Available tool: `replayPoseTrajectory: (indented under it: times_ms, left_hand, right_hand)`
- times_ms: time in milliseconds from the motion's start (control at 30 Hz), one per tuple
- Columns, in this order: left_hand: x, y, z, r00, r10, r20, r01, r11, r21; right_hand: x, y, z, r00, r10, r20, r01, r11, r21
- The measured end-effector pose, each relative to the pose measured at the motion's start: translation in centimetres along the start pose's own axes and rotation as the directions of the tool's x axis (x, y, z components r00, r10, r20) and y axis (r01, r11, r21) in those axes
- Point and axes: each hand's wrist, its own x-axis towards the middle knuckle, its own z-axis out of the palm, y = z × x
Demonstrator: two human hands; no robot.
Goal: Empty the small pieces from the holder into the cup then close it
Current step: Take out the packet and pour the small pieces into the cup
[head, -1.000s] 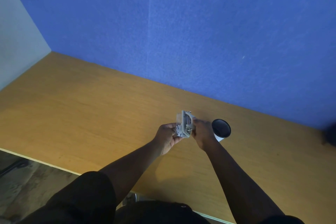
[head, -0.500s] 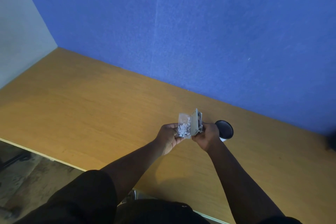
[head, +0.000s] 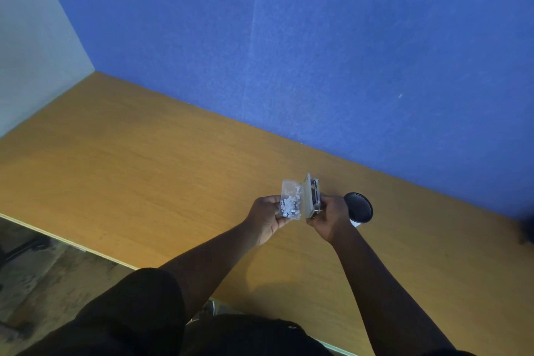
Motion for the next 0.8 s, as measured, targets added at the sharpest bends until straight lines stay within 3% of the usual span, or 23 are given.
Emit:
replayPoseTrajectory:
  times_ms: [200, 300, 367, 433, 567, 800]
  left_hand:
    - [0.6, 0.3, -1.0, 0.998, -0.007, -0.07, 0.008, 1.0, 0.01]
    - [1.2, 0.8, -1.2, 0.996, 0.001, -0.089, -0.001, 1.0, 0.008]
    - [1.7, 1.1, -1.3, 0.996, 0.011, -0.094, -0.01, 1.0, 0.018]
    - [2.1, 1.4, -1.2, 0.995, 0.019, -0.102, -0.015, 0.999, 0.036]
    - [2.3, 1.5, -1.1, 0.993, 0.027, -0.114, -0.018, 0.997, 0.079]
    - [2.2, 1.0, -0.8, 0.995, 0.017, -0.094, -0.006, 0.993, 0.115]
  right_hand:
    - [1.5, 0.5, -0.6, 0.981, -0.14, -0.136, 0.115, 0.978, -0.173]
    - [2.4, 0.6, -1.2, 0.942, -0.297, -0.154, 0.206, 0.878, -0.432]
    - [3.0, 1.1, -2.1, 0.941, -0.284, -0.186, 0.127, 0.803, -0.583]
    - [3.6, 1.8, -2.7, 0.906, -0.392, -0.158, 0.142, 0.635, -0.76]
    - [4.9, 3.0, -3.4, 0.934, -0.332, -0.133, 0.036, 0.457, -0.889]
    - [6.3, 5.3, -4.7, 0.961, -0.24, -0.135, 0.016, 0.537, -0.843]
